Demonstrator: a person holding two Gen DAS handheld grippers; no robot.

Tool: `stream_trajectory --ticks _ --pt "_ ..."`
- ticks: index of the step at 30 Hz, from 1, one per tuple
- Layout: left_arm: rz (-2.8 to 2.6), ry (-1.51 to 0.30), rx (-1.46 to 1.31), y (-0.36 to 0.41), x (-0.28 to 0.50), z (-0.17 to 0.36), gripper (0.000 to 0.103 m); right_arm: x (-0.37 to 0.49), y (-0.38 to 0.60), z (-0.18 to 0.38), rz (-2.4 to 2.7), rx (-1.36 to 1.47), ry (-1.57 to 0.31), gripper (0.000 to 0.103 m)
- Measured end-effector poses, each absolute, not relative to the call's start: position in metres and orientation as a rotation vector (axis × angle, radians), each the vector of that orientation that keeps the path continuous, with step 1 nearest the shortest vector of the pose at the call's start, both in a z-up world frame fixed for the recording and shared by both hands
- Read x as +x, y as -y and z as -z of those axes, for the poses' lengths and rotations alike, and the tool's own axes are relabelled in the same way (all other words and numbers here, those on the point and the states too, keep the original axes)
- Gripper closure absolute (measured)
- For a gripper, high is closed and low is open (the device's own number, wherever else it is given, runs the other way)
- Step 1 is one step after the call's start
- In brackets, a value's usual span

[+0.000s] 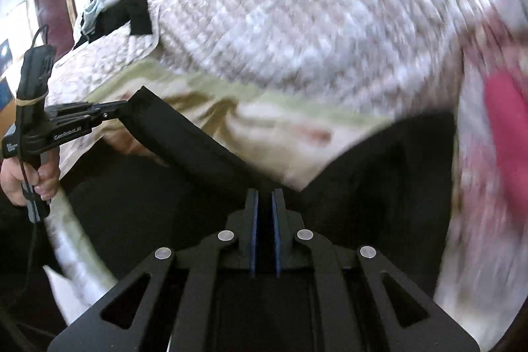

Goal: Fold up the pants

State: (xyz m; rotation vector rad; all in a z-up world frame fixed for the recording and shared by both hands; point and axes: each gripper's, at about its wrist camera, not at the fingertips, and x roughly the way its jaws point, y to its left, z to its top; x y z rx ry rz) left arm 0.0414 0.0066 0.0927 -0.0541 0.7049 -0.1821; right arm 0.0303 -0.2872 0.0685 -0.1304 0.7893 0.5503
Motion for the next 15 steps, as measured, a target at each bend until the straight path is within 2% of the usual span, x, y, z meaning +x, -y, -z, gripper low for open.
stream_trajectory --ticks 5,8,10,12,15 --pt "0.179 -0.865 -0.080 -0.001 -0.011 -0.041 0.099 0.002 0.299 -0.007 -0.484 -0.001 -0.975 0.094" --pt "0.173 -0.938 -0.101 -0.004 -0.026 -0.023 0.099 -0.010 0.306 -0.001 -0.458 0.062 -0.982 0.083" --pt "0.164 -0.939 -0.122 -0.010 -0.034 -0.024 0.098 -0.021 0.311 -0.007 -0.449 0.107 -0.955 0.069" --pt "0.143 -0.924 -0.148 -0.018 -0.041 -0.030 0.098 -0.029 0.319 -0.012 -0.418 0.157 -0.921 0.059" --pt "0.118 -0.884 -0.155 -0.022 -0.037 -0.042 0.091 -0.036 0.335 -0.015 -0.359 0.249 -0.876 0.057"
